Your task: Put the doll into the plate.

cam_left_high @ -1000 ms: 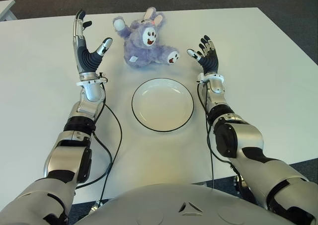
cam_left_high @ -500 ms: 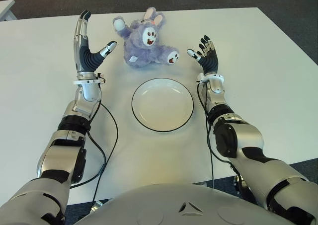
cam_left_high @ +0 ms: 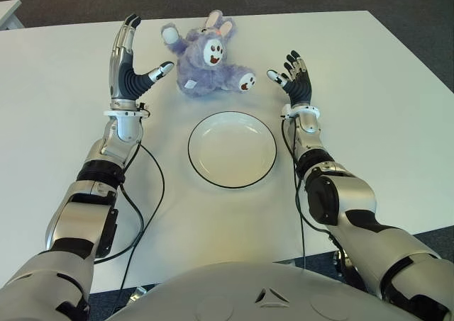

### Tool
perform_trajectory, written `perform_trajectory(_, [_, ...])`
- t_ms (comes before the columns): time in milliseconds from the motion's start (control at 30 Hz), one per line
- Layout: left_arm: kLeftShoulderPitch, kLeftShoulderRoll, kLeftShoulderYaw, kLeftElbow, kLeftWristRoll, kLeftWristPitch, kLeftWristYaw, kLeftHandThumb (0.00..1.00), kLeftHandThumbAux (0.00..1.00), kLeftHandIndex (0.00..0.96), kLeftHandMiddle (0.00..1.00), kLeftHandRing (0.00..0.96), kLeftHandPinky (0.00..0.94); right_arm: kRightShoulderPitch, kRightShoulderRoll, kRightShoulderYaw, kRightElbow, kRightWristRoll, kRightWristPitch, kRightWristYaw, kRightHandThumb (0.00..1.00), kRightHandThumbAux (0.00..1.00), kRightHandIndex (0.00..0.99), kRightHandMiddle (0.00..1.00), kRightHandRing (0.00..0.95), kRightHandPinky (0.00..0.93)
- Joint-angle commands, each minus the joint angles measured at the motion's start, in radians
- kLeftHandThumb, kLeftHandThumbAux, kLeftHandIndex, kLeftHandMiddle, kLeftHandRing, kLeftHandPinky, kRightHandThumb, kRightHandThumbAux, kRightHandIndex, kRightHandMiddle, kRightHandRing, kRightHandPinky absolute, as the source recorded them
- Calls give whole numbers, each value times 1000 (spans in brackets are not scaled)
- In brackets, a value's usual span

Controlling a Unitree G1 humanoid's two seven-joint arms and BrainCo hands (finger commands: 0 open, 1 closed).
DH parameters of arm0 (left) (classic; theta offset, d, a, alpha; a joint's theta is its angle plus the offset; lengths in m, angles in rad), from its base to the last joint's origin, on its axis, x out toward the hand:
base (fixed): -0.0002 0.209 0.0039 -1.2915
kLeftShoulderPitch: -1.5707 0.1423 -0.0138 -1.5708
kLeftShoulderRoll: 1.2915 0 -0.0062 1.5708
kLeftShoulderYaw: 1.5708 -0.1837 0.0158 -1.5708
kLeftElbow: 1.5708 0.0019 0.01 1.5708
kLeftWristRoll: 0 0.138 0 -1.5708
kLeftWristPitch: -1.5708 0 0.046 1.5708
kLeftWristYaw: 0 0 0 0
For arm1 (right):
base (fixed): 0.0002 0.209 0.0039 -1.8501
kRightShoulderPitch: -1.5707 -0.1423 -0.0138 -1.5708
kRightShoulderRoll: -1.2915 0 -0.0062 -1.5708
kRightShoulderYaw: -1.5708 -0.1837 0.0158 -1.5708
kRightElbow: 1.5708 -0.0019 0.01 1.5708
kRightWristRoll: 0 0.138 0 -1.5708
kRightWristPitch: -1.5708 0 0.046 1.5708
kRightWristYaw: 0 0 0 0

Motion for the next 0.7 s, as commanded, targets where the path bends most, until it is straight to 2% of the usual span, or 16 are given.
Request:
perform_trajectory(33, [-32, 29, -20, 36, 35, -18, 6, 0, 383, 0, 56, 27, 0, 52, 23, -5, 30, 11, 13, -3, 26, 807, 20, 19, 12, 39])
perform_trajectory(400, [-74, 64, -50, 49, 91, -27, 39, 0, 418, 0, 74, 42, 0, 51, 24, -3, 30, 8, 14, -11, 27, 799, 18, 15, 8, 33])
perform_trajectory(700, [-101, 77, -67, 63, 112, -25, 50, 0, 404, 0, 78, 33, 0, 49, 27, -7, 30, 13, 15, -11, 31, 800, 22, 20, 14, 42])
